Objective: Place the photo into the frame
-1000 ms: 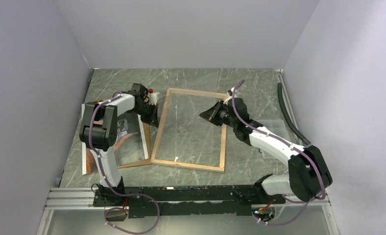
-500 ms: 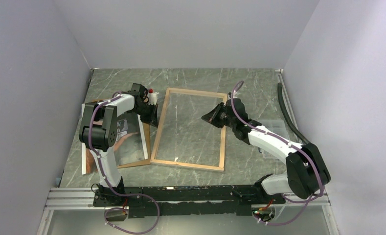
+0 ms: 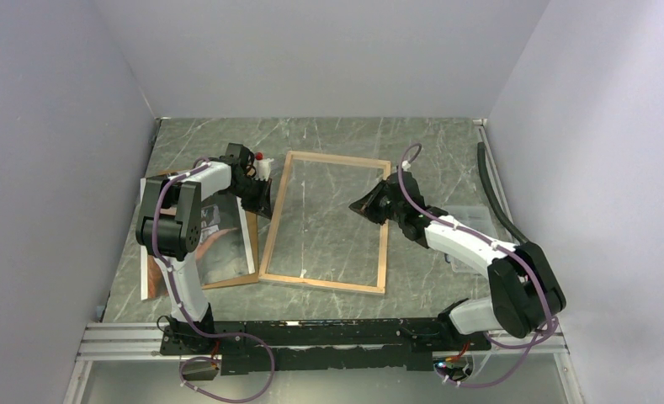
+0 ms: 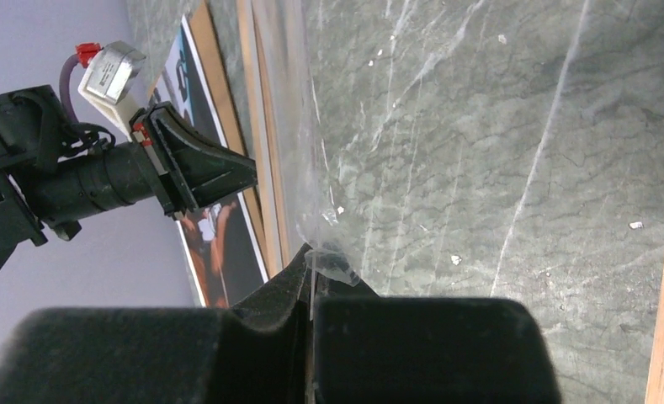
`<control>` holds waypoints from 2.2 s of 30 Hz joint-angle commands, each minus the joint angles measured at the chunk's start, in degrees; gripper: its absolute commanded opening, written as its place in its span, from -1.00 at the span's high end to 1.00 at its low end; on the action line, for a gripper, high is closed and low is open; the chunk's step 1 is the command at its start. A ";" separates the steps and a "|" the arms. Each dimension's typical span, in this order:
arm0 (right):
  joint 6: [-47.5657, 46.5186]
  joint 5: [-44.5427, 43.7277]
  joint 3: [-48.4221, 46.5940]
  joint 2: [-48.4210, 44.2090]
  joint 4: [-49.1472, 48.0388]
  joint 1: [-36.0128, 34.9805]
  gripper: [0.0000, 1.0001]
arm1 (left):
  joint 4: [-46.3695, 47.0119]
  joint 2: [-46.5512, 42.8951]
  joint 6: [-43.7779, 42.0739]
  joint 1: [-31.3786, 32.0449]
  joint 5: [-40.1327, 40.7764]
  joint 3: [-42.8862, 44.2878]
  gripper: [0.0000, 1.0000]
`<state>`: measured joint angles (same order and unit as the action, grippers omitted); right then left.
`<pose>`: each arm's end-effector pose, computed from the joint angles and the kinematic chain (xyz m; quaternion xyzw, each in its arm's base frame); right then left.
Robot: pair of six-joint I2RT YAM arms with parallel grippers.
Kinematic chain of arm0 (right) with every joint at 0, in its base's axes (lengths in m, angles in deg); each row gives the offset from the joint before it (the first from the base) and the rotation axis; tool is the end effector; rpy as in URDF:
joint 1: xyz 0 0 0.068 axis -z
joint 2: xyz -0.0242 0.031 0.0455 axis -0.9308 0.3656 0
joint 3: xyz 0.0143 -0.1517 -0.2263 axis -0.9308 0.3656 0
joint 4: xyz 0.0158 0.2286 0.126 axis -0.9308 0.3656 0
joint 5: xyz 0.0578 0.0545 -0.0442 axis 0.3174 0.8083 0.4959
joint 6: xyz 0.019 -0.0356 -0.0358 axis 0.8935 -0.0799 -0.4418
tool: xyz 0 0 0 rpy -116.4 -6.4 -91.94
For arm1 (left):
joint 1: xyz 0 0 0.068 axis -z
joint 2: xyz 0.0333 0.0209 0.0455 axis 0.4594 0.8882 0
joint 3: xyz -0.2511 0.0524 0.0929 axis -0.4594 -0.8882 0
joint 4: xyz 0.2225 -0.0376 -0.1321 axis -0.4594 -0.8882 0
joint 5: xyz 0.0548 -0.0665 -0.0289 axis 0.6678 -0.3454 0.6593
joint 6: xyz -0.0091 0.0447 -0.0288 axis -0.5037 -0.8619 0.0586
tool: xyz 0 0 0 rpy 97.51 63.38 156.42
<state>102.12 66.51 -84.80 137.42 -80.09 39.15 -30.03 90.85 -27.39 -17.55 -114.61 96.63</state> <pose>0.2520 0.1471 0.2157 0.2132 0.8505 0.3784 0.2967 0.3660 -0.0808 0.1489 0.1613 0.9444 -0.2539 0.1329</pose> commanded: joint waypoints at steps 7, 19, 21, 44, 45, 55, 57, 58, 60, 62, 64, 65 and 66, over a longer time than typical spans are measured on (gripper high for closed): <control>5.38 2.74 0.58 0.61 2.93 -1.63 1.00 | -0.47 0.43 -1.18 0.48 1.91 -1.43 0.95; 7.34 1.82 0.20 2.72 8.39 -1.84 1.00 | -0.66 0.51 -1.16 0.82 1.91 -1.04 0.95; 6.99 1.72 -0.13 3.08 9.09 -1.89 1.00 | -0.62 0.60 -1.07 0.84 1.77 -0.92 0.95; 5.77 3.94 -5.06 -2.88 8.79 -4.90 1.00 | 0.02 0.75 -1.01 1.01 2.13 -1.69 0.95; 5.85 4.05 -4.96 -2.83 8.61 -5.07 1.00 | 0.07 0.77 -1.01 1.01 2.15 -1.72 0.95; 5.10 3.75 -5.14 -3.68 7.25 -7.65 1.00 | 0.29 0.91 -0.93 0.96 1.92 -1.90 0.95; 5.02 3.88 -5.01 -4.34 6.61 -7.87 1.00 | 0.30 0.95 -0.91 0.99 1.93 -1.90 0.95; 4.94 4.12 -4.41 -4.85 5.52 -7.94 1.00 | 0.36 0.95 -0.87 1.01 1.90 -1.86 0.95; 4.88 4.84 -3.72 -5.50 3.07 -8.00 1.00 | 0.44 0.95 -0.75 1.01 1.84 -1.85 0.95; 4.89 5.78 -3.67 -5.52 1.66 -8.07 1.00 | 0.39 1.06 -0.74 1.01 1.86 -1.85 0.95; 5.09 6.32 -3.74 -5.38 1.63 -8.35 1.00 | 0.40 1.00 -0.73 1.05 1.91 -1.91 0.95; 5.37 6.31 -3.72 -5.42 1.79 -8.61 1.00 | 0.39 1.02 -0.70 1.09 1.92 -1.87 0.95; 5.75 6.21 -3.53 -5.52 2.10 -8.65 1.00 | 0.39 1.08 -0.66 1.09 1.94 -1.81 0.95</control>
<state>107.21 66.80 -87.95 132.08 -75.59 32.79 -30.25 90.71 -27.37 -17.68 -113.89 96.63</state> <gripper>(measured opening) 0.014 0.032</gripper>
